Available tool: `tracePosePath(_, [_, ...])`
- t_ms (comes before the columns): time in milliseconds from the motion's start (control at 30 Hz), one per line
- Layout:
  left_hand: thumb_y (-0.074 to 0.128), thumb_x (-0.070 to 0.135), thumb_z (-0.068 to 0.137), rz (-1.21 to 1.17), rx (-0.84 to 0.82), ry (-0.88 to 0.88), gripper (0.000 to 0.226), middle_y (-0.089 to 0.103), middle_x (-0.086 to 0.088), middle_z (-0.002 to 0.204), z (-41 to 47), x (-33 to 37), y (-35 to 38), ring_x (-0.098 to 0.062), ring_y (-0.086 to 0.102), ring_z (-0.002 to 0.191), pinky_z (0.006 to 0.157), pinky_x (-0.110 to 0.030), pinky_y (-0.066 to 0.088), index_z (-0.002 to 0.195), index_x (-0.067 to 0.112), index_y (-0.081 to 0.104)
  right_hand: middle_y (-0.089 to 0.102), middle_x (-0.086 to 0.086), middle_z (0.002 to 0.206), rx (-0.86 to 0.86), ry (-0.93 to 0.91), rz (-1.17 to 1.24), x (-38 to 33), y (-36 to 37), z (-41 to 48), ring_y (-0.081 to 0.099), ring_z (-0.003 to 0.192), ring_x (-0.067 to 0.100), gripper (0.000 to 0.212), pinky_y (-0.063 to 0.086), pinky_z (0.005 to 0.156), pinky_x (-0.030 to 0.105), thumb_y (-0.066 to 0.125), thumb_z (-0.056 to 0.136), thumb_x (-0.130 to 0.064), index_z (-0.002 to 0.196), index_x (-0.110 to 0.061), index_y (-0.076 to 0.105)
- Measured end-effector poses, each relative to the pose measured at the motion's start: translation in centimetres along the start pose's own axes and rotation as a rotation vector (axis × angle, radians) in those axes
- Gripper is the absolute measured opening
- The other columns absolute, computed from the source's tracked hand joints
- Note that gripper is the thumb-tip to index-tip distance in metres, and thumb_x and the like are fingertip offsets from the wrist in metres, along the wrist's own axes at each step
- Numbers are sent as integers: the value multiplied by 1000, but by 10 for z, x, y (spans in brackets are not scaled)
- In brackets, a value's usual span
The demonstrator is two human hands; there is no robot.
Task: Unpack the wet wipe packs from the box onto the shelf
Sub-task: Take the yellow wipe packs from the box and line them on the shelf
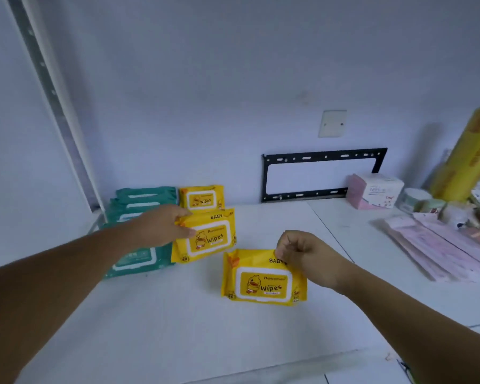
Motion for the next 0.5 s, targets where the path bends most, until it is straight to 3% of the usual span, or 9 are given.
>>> tracePosePath(100, [73, 32, 90, 4, 7, 6, 39, 74, 6, 111, 36, -7, -2, -9, 71, 94, 82, -26, 54, 128, 23, 66, 56, -8, 63, -8, 20, 9, 9, 10, 35, 49, 60, 11, 27, 40, 57, 25, 59, 100, -12, 74, -18, 59])
tracePosePath(167, [73, 33, 90, 1, 3, 0, 37, 75, 7, 108, 59, -16, -3, -9, 72, 92, 83, -26, 56, 125, 23, 68, 58, -4, 66, -32, 12, 19, 13, 17, 61, 51, 62, 12, 25, 41, 58, 26, 60, 100, -14, 76, -17, 59])
tracePosePath(300, [73, 35, 89, 54, -8, -51, 37, 76, 3, 107, 98, -43, -4, -16, 74, 93, 92, -44, 58, 124, 24, 69, 58, -5, 65, -37, -12, 34, 22, 31, 119, 51, 57, 6, 25, 41, 55, 21, 60, 100, -14, 75, -17, 59])
tracePosePath(500, [72, 40, 89, 161, 8, -72, 43, 72, 0, 111, 140, -62, -16, -18, 69, 97, 94, -44, 55, 126, 18, 66, 66, -8, 70, -67, -24, 51, 29, 50, 190, 58, 62, 9, 29, 46, 61, 24, 61, 100, -17, 72, -24, 63])
Point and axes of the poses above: each hand's wrist, its own z-axis towards the middle knuckle, its own y-axis out of the palm, x = y × z, the point moved 7 cm from there along z, towards the middle knuckle
